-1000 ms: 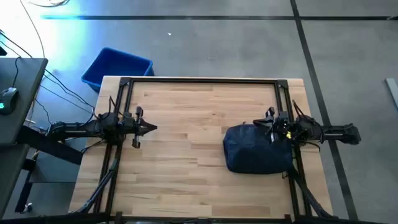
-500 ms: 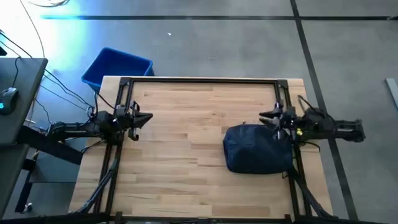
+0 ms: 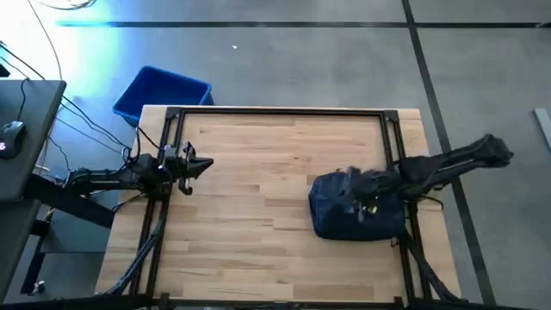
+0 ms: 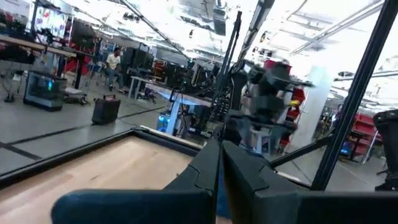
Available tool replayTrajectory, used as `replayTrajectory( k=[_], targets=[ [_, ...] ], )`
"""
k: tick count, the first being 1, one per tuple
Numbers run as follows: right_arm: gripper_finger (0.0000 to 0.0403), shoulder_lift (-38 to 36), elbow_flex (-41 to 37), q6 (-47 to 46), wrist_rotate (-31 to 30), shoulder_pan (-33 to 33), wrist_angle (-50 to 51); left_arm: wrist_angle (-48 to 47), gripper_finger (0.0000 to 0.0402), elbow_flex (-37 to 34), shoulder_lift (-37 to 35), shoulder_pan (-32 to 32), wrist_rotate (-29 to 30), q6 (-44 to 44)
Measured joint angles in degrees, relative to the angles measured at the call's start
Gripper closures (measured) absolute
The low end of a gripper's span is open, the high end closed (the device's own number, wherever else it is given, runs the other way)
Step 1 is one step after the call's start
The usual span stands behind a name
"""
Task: Unpack backpack
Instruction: Open the backpack
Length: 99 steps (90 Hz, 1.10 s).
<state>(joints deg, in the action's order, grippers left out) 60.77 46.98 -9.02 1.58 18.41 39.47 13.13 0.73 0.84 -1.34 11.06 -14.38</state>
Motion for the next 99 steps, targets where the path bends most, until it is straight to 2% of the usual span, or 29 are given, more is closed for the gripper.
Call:
replayTrajectory(
  k=[9, 20, 38, 46, 68, 82, 91, 99],
  targets=[
    [0.0147, 6.8, 7.7, -2.3, -2.8, 5.8, 11.0, 0.0, 0.0402, 0.0, 0.0, 0.0, 0.0, 0.0],
    [0.0147, 12.8, 13.2, -12.5, -5.9, 13.1, 22.1, 0.5, 0.0402, 0.0, 0.0, 0.0, 0.0, 0.0],
    [0.0147, 17.6, 12.1, -36.7, -2.0, 23.1, 27.3, 0.5, 0.0402, 0.0, 0.0, 0.0, -0.1, -0.1],
    [0.0147, 19.0, 10.9, -43.3, -2.2, 26.2, 27.1, 0.5, 0.0402, 0.0, 0.0, 0.0, -1.1, -0.4],
    [0.0146, 25.5, 6.3, -47.6, -8.0, 30.6, 28.0, 2.0, 0.0402, 0.0, 0.0, 0.0, -2.0, -0.5],
    [0.0153, 29.4, 4.8, -47.7, -16.3, 29.8, 31.0, 4.7, 0.0402, 0.0, 0.0, 0.0, -2.1, 0.2],
    [0.0189, 30.8, 4.8, -48.0, -19.5, 28.3, 31.4, 4.8, 0.0402, 0.0, 0.0, 0.0, -3.4, 1.4],
    [0.0246, 31.2, 4.9, -48.4, -19.8, 26.7, 31.2, 4.5, 0.0402, 0.0, 0.1, 0.0, -6.6, 1.4]
  ],
)
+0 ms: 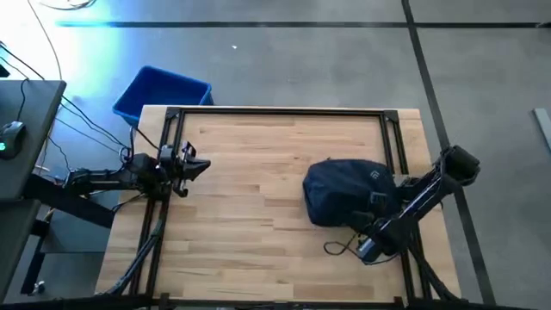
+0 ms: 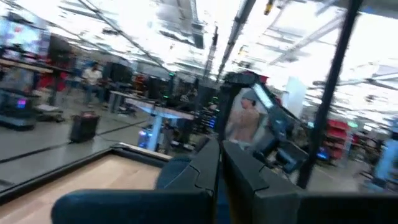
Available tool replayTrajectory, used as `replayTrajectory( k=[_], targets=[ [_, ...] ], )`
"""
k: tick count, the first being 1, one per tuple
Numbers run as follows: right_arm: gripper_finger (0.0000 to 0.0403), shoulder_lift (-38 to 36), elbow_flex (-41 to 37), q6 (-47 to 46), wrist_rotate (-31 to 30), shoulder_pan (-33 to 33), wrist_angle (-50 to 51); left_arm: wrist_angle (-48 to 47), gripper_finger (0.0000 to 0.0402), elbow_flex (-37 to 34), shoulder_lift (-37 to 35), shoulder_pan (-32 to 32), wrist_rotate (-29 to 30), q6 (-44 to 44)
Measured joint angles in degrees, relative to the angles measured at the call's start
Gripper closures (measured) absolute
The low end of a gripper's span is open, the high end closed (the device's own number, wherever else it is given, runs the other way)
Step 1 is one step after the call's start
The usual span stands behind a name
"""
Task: Unpack backpack
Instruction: Open the backpack
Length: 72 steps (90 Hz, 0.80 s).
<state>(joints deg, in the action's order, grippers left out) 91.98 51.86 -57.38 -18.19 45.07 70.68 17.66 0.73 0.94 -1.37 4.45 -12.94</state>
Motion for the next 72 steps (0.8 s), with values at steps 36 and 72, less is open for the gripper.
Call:
replayTrajectory(
  k=[36, 72],
  targets=[
    [0.0401, -2.3, 2.0, 8.0, -0.9, -10.0, -8.0, 0.7, 0.0402, 0.0, 2.3, 0.1, -3.5, 0.5],
    [0.0403, -0.8, 15.2, 35.3, -7.9, -24.7, -21.2, 28.0, 0.0401, 0.3, 21.1, 8.4, -3.9, 15.0]
  ],
)
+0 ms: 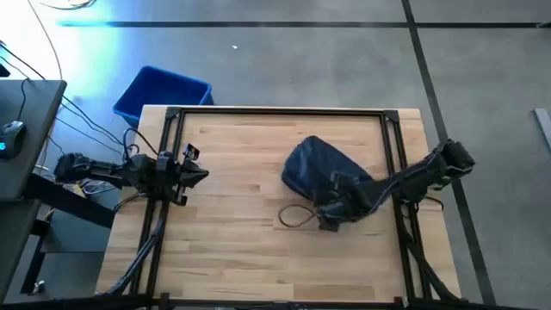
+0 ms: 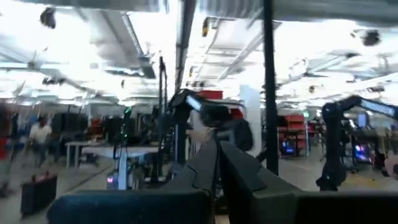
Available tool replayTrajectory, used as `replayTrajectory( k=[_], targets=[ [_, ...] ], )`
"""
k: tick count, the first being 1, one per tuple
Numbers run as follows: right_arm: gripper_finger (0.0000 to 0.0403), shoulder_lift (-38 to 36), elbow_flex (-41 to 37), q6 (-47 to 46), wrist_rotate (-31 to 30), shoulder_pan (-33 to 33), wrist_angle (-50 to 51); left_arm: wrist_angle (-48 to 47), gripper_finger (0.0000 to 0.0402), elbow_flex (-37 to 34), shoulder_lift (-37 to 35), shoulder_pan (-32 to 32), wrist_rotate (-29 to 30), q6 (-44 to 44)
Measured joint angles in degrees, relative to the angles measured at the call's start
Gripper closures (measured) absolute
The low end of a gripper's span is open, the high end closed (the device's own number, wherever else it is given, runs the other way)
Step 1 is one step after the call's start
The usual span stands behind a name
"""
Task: Unpack backpack
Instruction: Open the backpack
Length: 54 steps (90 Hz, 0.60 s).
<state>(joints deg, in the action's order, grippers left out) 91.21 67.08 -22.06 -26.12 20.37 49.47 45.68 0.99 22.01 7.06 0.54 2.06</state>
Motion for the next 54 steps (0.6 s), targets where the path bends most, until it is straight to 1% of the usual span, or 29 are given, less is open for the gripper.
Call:
replayTrajectory(
  k=[15, 27, 33, 41, 54],
  targets=[
    [0.0403, 5.6, 1.4, 12.9, 0.4, -4.0, -13.7, 1.0, 0.0394, 5.8, 15.9, 3.9, 3.9, 3.4],
    [0.0403, 12.4, 4.8, 19.5, 2.6, -5.6, -19.8, 0.8, 0.038, 12.9, 31.0, 6.5, 3.8, 7.4],
    [0.0403, 15.8, 7.4, 22.1, 2.9, -5.5, -19.8, 0.8, 0.0372, 16.3, 38.1, 7.7, 2.4, 9.9],
    [0.0403, 19.4, 11.1, 24.5, 3.4, -4.4, -16.9, 0.5, 0.0361, 20.3, 46.6, 9.2, 1.6, 12.9],
    [0.0403, 22.0, 14.5, 24.8, 3.7, -1.9, -12.1, -0.5, 0.0338, 25.7, 57.0, 11.4, 1.6, 14.1]
  ],
)
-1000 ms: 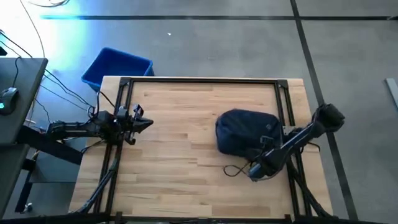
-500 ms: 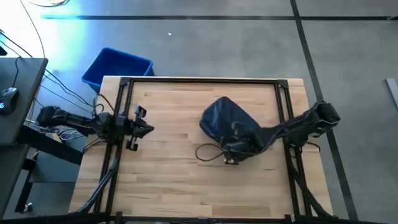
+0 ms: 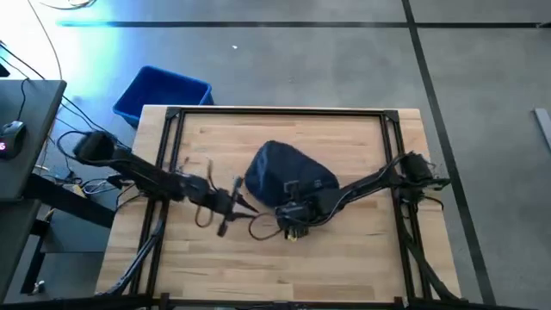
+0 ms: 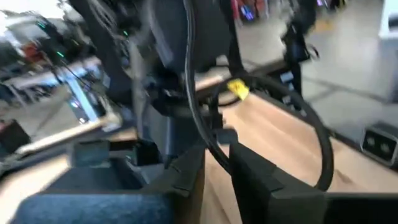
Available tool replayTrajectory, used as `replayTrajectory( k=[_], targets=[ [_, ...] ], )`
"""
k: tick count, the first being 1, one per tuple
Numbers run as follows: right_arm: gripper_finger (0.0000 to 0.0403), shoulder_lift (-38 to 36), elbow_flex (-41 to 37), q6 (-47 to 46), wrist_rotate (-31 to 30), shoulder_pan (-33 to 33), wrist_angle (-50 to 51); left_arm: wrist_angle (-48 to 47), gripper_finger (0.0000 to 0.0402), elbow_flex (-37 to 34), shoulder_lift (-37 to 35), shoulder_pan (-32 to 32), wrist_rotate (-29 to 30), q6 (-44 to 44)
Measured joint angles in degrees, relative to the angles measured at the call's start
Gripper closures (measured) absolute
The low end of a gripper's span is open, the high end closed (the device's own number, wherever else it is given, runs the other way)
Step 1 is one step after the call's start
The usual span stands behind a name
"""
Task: Unpack backpack
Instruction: Open the backpack
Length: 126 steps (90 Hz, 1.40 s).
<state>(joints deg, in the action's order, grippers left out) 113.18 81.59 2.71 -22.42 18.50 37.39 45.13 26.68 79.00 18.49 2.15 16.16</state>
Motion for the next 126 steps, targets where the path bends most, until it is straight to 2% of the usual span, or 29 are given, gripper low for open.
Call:
replayTrajectory(
  k=[12, 37, 59, 84, 92, 97, 112, 126],
  targets=[
    [0.0403, 0.0, 0.2, -2.5, 0.2, 2.1, -0.2, -3.1, 0.0316, 5.0, 6.1, 1.7, 1.0, 2.8],
    [0.0403, 0.0, 0.2, -4.2, 0.3, 4.6, -0.2, -16.5, 0.0262, 15.7, 15.0, 4.1, 10.4, 5.9],
    [0.0403, 0.0, 0.2, -5.5, 0.2, 4.7, -0.3, -18.4, 0.0244, 19.8, 19.6, 5.4, 18.3, 5.7],
    [0.0403, 0.0, 0.1, -5.6, -0.1, 4.7, -0.2, -22.2, 0.0252, 19.9, 19.7, 5.3, 18.9, 1.9],
    [0.0403, 0.0, 0.1, -9.3, -1.1, 4.7, 0.5, -24.2, 0.0251, 19.9, 19.2, 5.6, 19.6, 0.9],
    [0.0403, 0.0, 0.1, -13.4, -2.4, 4.6, 1.5, -26.4, 0.0252, 19.9, 18.4, 6.6, 22.3, 0.9],
    [0.0403, 0.0, 0.1, -21.2, -3.7, 4.4, 4.4, -32.4, 0.0252, 19.6, 13.9, 11.2, 35.7, 2.9],
    [0.0403, -0.2, 0.3, -21.9, -3.9, 4.5, 4.2, -37.8, 0.0252, 19.5, 9.1, 13.3, 37.1, 0.6]
  ],
)
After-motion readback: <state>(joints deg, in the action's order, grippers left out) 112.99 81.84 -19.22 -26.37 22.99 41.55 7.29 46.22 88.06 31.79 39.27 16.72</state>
